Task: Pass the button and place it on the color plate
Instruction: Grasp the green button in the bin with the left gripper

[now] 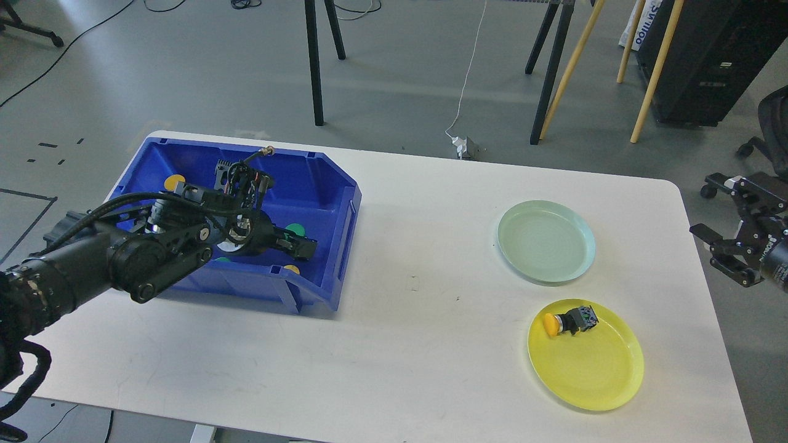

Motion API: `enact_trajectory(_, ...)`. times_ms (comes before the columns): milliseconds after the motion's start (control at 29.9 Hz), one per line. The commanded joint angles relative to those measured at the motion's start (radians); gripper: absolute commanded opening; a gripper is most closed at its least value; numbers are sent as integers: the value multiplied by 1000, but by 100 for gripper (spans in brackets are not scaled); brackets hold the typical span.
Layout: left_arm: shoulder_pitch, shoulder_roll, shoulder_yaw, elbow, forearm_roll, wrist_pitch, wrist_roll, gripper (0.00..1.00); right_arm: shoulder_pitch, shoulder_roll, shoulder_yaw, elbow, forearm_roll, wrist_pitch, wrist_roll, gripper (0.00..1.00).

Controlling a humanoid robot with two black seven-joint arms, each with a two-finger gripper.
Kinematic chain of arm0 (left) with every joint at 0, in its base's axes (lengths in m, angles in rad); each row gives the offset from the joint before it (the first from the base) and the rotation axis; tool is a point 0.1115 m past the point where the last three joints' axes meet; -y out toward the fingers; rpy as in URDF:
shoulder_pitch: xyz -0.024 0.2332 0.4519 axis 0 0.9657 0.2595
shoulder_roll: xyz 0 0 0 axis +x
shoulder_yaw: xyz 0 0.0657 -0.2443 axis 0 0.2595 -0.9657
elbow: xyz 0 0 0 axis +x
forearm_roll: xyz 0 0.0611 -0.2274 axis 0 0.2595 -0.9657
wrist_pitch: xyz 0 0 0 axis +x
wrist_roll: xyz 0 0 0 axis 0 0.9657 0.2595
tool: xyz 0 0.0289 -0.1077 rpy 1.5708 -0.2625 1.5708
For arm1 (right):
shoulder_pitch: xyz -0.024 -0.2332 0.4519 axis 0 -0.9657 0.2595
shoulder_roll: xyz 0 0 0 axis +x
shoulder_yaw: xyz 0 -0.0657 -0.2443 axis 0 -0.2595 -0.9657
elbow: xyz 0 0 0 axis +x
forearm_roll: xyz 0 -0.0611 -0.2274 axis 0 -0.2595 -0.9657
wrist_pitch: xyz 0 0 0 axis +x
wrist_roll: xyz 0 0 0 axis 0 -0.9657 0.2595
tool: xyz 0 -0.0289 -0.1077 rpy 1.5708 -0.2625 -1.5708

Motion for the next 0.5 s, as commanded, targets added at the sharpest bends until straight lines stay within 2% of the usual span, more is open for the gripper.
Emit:
enact_trajectory(0,-1,-1,-1,2,16,0,-19,85,-1,0,0,0,0,0,2,92)
enact_trajectory(134,-2,1,-3,2,13,0,-20,72,-1,-1,0,0,0,2,2,92)
enact_trajectory(267,-5,-1,-3,2,16,0,-13,43,-1,0,0,2,0,0,2,92)
enact_trajectory(301,-5,1,-3,3,16,0,-11,31,-1,0,0,2,0,0,2,92)
enact_trajectory(367,-7,1,-3,11,16,0,-11,18,-1,0,0,3,0,0,2,92)
enact_trajectory(401,-8,-1,-4,20,16,0,-11,13,-1,2,-1,3,0,0,2,92)
enact_trajectory(468,-11,2,-6,25,14,0,-11,12,-1,2,0,3,-2,0,2,92)
